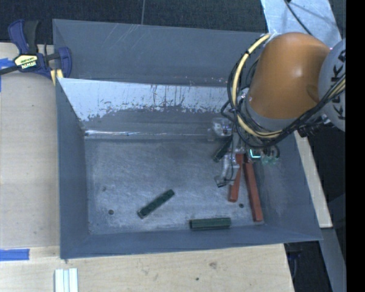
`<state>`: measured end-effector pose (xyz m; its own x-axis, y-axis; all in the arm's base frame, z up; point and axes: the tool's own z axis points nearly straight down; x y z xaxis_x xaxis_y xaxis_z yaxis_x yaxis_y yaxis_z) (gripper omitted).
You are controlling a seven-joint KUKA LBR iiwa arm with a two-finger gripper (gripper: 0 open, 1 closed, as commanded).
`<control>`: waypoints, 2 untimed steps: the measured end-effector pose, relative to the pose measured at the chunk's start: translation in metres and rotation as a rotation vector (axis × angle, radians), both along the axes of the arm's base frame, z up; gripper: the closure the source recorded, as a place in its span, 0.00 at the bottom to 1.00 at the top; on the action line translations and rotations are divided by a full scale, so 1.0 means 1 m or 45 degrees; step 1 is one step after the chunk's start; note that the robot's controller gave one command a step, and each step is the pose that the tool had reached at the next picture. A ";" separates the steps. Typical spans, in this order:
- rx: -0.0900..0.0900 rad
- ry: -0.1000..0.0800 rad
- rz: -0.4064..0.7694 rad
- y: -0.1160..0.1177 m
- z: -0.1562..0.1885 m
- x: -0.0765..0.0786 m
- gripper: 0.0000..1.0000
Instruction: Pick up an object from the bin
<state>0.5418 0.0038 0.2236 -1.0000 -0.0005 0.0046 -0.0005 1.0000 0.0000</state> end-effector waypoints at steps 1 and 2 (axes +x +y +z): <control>0.002 0.000 0.122 0.048 -0.108 0.012 0.00; 0.001 -0.008 0.043 0.089 -0.154 -0.027 0.00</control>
Offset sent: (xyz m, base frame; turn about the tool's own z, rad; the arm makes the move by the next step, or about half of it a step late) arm 0.0128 0.0469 -0.1034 -0.0903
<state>0.5149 0.0924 0.0698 -0.9994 -0.0343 -0.0019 -0.0343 0.9994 0.0007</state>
